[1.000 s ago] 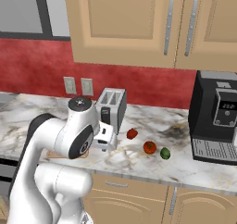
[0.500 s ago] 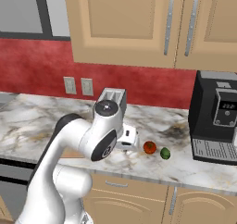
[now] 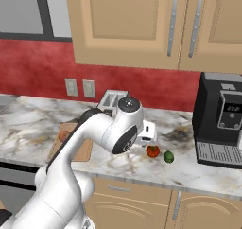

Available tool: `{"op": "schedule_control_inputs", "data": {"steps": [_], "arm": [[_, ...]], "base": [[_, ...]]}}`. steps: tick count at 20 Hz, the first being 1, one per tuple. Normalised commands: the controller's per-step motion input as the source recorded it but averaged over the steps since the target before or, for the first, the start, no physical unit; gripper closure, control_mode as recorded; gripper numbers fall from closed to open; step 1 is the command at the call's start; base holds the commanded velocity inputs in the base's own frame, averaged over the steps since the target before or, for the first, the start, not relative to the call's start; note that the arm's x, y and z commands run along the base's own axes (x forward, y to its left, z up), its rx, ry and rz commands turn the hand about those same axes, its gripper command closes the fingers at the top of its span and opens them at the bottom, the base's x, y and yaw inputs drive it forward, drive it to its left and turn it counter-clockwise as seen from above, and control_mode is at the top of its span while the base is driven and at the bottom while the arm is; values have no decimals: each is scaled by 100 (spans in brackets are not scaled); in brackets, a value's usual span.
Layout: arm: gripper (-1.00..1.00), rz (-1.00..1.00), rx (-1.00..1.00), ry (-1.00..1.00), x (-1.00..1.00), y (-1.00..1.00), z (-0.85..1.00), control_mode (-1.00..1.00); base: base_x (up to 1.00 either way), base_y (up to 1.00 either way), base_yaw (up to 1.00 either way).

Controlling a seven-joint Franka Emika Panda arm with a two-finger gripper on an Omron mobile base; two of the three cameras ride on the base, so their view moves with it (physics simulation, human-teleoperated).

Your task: Place the avocado, onion, tomato, and bell pepper on the cutting board.

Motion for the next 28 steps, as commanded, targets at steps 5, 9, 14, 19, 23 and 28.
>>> {"op": "schedule_control_inputs", "data": {"steps": [5,9,14,19,23,28], "arm": [[-100,0,-1,0,55,-5,-3,-100],[-100,0,-1,0,29,-20,-21,-100],[-100,0,-1,0,23,-23,-31,-100],[-100,0,-1,0,38,-18,-34,-100],[-100,0,0,0,33,-18,-26,-100],[-100,0,0,0,7,-20,-8,-100]], "base": [[0,0,0],[0,0,0],[0,0,0],[0,0,0],[0,0,0],[0,0,0]]}}
